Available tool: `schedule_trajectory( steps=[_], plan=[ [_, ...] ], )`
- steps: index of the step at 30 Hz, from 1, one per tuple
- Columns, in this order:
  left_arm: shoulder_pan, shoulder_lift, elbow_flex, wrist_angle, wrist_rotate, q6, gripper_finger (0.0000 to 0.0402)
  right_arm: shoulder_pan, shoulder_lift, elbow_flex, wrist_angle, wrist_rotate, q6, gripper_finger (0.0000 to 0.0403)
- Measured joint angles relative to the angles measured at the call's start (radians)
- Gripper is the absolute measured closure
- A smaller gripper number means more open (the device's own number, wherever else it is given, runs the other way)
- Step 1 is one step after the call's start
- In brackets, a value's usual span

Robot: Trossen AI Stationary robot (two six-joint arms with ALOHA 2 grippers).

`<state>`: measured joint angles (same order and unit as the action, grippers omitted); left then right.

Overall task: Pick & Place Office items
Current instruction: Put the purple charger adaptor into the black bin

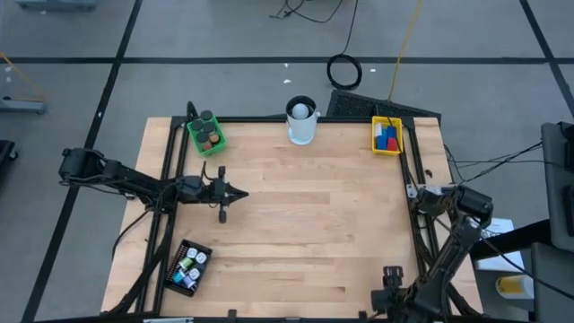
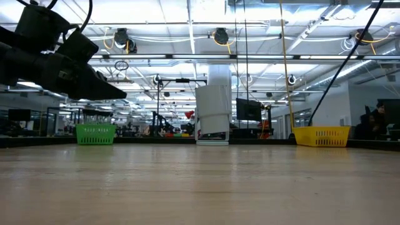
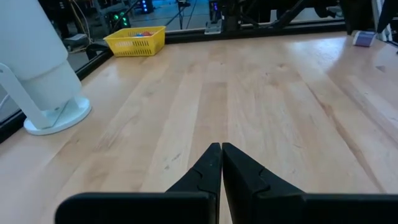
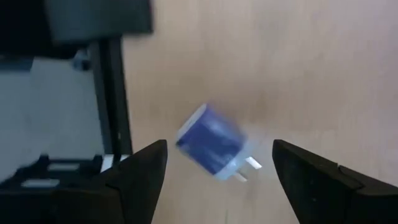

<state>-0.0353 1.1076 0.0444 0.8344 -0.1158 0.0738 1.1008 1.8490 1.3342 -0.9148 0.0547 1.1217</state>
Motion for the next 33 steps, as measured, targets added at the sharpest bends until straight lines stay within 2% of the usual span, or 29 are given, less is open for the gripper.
schedule_trajectory(
  steps=[6,10,14,21,24,28,33],
  plan=[
    [0.0,0.0,0.0,-0.001,0.0,-0.002,0.038,0.021,0.04,0.002,0.006,-0.006,-0.083,0.012],
    [0.0,0.0,0.0,-0.001,0.0,-0.003,0.038,0.019,0.061,0.002,0.014,0.0,-0.119,0.0137],
    [0.0,0.0,0.0,-0.002,0.0,-0.003,0.038,0.013,0.058,0.002,0.021,0.003,-0.12,0.0175],
    [0.0,0.0,0.0,-0.002,0.001,-0.01,0.038,0.007,0.056,0.002,0.041,-0.004,-0.112,0.0271],
    [0.0,0.0,0.0,-0.005,0.001,-0.021,0.038,-0.012,0.053,0.001,0.053,0.0,-0.099,0.0272],
    [0.0,0.0,0.0,-0.011,0.001,-0.033,0.038,-0.058,0.018,0.0,0.097,0.091,-0.111,0.0272],
    [0.0,0.0,0.0,-0.011,0.001,-0.034,0.038,-0.201,-0.024,0.001,0.171,0.248,-0.28,0.0272]
  ],
)
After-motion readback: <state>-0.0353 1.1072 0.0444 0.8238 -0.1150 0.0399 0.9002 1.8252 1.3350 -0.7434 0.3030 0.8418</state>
